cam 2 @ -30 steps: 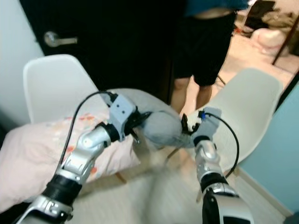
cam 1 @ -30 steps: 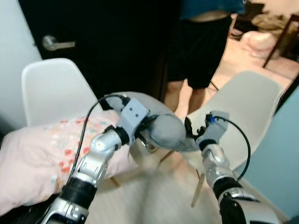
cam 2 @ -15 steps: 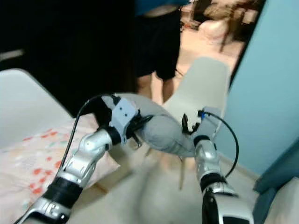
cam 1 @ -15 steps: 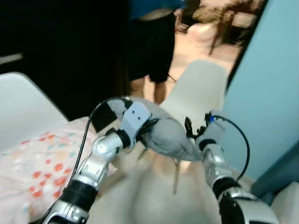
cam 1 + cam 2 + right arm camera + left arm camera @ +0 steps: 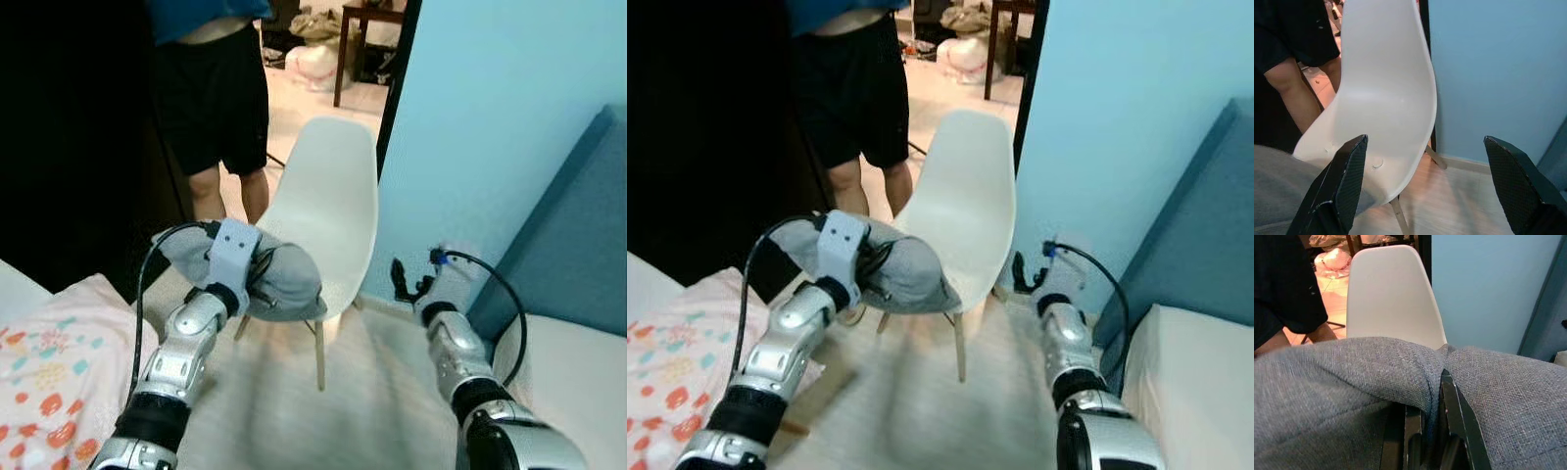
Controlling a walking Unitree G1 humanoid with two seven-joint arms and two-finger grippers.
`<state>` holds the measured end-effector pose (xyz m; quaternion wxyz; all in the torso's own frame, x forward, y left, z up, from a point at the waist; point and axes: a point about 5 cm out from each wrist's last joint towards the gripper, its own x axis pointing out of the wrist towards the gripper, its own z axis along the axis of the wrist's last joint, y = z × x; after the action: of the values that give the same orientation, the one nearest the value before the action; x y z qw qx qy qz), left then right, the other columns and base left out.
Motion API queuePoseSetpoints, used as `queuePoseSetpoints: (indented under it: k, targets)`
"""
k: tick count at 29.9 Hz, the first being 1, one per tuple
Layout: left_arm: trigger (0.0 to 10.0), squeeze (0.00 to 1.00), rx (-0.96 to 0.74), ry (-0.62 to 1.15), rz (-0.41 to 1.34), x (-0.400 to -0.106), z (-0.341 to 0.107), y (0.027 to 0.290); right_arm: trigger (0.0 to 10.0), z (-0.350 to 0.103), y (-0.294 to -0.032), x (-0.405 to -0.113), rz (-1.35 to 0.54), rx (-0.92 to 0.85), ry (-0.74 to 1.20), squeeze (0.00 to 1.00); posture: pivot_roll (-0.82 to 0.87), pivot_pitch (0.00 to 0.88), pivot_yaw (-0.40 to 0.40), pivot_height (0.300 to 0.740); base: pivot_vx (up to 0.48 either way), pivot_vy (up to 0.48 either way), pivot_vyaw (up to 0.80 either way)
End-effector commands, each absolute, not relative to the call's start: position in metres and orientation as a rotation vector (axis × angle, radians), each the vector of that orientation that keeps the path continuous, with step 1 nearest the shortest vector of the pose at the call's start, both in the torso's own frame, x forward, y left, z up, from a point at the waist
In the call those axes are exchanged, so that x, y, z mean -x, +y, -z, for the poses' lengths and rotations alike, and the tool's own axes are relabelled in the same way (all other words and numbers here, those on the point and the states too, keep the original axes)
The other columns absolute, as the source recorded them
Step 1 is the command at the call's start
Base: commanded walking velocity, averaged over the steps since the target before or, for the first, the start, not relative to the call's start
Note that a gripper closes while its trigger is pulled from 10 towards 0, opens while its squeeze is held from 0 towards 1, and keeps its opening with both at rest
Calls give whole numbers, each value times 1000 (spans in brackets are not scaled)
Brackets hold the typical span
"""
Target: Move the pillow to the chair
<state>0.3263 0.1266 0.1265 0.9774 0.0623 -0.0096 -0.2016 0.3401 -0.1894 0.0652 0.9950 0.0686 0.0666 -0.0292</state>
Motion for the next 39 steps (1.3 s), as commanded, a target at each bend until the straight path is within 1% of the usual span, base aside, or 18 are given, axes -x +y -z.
queuePoseSetpoints:
  k: [1,8,25,39]
  targets:
    - [10000,0,-126,-113,418,-329,-145,121,10000,-61,-186,-339,45,-128,160,0,26,0,-53,740,0,0,0]
    - [10000,0,-133,-122,408,-331,-145,118,10000,-61,-182,-339,25,-126,158,0,29,0,-55,740,74,0,0]
    - [10000,0,-127,-139,403,-330,-149,124,10000,-64,-177,-341,7,-123,148,0,36,0,-53,740,362,0,0]
    - [10000,0,-135,-141,419,-331,-148,122,10000,-63,-178,-340,14,-139,140,0,35,0,-43,740,368,0,0]
